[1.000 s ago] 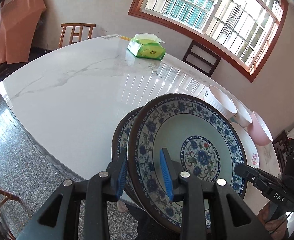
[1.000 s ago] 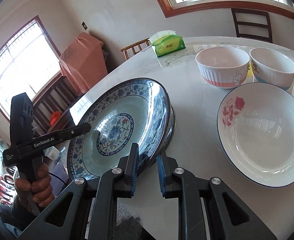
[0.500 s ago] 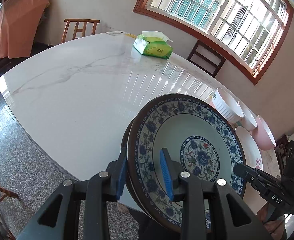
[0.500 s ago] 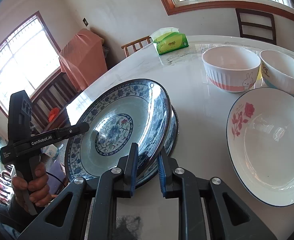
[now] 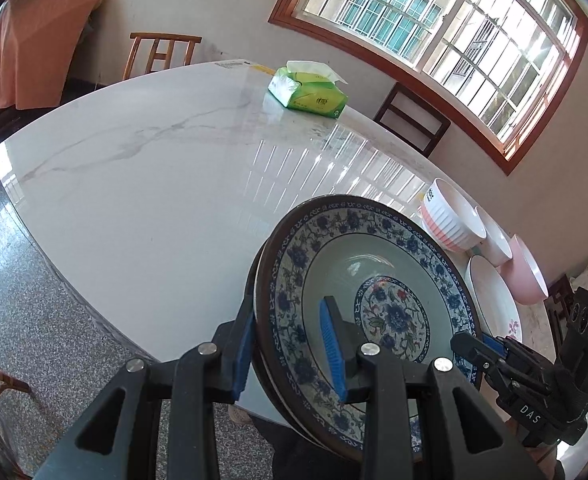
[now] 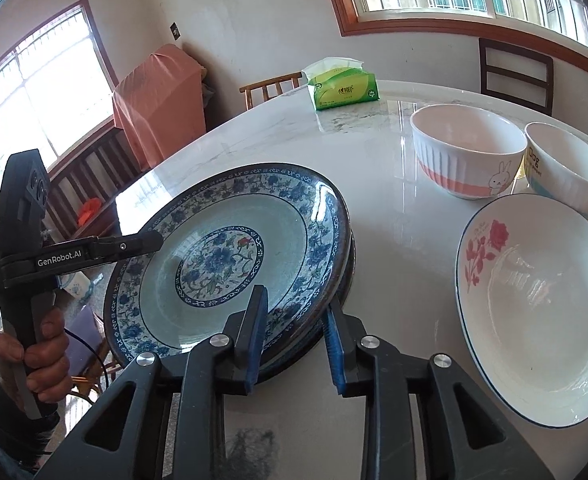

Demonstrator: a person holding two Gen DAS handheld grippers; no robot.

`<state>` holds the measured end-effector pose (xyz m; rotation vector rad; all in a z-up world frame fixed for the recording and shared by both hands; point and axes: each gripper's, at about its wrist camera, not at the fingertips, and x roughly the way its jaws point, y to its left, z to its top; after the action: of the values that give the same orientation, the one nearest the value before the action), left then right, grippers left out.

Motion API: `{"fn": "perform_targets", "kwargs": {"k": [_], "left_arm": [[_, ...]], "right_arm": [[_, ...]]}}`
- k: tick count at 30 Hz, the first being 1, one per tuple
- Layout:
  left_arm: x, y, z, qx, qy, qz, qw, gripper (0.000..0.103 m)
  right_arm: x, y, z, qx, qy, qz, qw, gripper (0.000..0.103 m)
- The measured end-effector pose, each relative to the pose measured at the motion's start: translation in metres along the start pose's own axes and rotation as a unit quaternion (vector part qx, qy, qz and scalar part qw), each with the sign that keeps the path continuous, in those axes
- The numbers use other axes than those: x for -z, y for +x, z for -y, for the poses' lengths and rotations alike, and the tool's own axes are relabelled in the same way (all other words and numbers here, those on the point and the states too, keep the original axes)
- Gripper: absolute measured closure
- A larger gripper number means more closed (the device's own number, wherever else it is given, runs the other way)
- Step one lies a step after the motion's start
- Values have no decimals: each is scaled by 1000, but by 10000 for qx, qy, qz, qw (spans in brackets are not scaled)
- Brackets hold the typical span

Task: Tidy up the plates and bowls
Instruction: 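Lower the held plate onto the other blue-and-white plate with both grippers, then open both grippers and release the stacked plate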

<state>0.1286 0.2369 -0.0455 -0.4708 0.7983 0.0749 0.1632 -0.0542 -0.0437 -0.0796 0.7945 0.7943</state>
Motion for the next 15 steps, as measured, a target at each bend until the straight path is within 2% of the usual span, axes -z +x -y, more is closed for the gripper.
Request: {"fn": "perform_targets", "kwargs": {"k": [9,11,13,15], "left_arm": [[1,-2,-4,-33,-112,94,9999,72],[3,-3,-7,-113,-147,125,9998,72],[2,-5,-9,-52,-159,187,9997,72],[1,-6,-8,-90,-116,231,9996,72]], "right_arm": [[2,9,-19,550,-648,109,9963,63],[2,11,-23,640,-783,89,9948,59],[4,14,-27,813,-876,79,9928,46],[3,13,-30,846,-996,215,9912,45]]}}
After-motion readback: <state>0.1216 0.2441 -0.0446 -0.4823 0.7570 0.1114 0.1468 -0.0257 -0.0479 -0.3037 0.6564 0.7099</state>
